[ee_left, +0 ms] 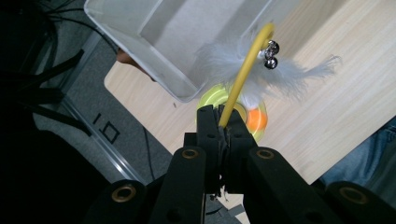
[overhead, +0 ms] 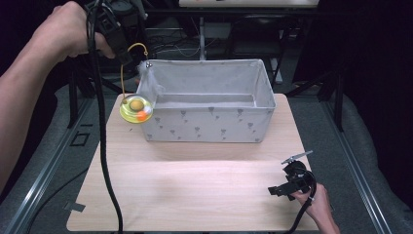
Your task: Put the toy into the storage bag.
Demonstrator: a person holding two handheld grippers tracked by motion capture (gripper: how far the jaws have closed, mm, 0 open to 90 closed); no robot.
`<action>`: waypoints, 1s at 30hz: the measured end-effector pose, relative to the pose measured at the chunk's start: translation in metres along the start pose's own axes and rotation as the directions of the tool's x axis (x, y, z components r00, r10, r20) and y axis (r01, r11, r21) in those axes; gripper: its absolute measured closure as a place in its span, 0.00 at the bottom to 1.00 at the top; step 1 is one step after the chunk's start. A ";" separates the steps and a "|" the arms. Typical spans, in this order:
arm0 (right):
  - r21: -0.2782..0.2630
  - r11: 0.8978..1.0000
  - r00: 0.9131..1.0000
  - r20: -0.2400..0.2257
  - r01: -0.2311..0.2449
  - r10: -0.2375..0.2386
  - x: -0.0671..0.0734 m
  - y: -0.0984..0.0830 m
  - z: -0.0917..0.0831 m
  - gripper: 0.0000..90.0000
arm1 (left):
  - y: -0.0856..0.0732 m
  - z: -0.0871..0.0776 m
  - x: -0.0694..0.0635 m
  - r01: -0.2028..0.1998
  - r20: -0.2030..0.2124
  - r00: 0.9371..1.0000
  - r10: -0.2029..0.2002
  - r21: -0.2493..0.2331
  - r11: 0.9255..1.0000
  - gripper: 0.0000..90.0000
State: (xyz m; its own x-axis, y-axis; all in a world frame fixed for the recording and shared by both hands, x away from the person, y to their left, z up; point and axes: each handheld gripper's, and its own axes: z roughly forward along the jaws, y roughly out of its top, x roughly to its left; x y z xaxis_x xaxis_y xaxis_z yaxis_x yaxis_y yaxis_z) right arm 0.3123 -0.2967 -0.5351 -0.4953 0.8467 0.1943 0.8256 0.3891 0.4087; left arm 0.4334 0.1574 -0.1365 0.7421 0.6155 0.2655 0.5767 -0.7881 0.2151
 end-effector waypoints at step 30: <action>0.000 1.000 1.000 -0.010 0.005 -0.005 -0.002 0.000 -0.002 0.05 | 0.034 -0.014 0.031 0.092 -0.062 0.994 -0.094 -0.030 0.995 0.99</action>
State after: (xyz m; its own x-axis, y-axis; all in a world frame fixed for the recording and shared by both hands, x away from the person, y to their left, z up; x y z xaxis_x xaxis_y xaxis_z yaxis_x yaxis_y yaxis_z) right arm 0.3126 -0.2987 -0.5340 -0.5021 0.8411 0.2010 0.8230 0.3933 0.4099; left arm 0.4713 0.1501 -0.1079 0.6622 0.6859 0.3018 0.6321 -0.7276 0.2665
